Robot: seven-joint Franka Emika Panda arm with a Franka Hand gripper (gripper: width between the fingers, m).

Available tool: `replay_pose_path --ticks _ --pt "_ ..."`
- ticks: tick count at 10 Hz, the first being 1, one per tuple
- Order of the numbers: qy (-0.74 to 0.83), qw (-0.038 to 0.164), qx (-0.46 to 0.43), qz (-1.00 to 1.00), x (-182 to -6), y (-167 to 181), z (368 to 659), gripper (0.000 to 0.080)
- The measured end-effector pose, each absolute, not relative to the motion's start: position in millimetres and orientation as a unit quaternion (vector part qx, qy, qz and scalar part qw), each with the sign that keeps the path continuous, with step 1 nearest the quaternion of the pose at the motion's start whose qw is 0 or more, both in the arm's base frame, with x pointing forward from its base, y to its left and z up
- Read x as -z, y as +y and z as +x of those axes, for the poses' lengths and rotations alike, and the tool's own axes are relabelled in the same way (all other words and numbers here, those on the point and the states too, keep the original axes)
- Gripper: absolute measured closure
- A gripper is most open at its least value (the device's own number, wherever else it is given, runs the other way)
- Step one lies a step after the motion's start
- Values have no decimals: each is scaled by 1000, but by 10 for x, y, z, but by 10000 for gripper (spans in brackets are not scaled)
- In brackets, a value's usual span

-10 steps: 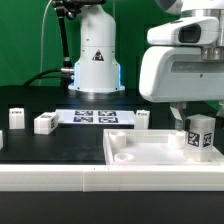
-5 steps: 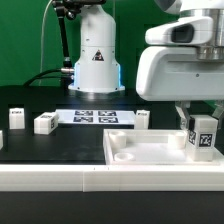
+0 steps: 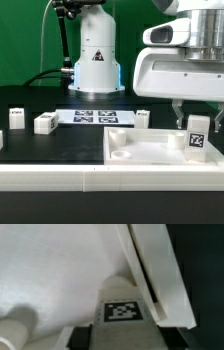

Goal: Assemble one leg

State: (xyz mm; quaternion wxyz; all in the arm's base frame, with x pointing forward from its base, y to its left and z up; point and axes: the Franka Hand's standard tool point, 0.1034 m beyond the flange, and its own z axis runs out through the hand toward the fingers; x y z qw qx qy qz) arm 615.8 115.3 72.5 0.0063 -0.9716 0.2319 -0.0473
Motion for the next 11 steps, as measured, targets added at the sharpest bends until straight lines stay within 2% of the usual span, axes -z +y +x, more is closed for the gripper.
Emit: replay_pose_path --ticks 2,5,6,7,8,11 --pt "291 -2 50 -955 -729 1060 6157 499" --pt "299 -4 51 -953 -726 1031 6156 498" --pt "299 -4 51 -953 -726 1035 6156 396" --pt "299 -4 51 -953 -726 1036 6156 257" --pt "299 -4 51 -953 -726 1036 6156 182" --pt "299 -4 51 -953 -725 1036 6157 156"
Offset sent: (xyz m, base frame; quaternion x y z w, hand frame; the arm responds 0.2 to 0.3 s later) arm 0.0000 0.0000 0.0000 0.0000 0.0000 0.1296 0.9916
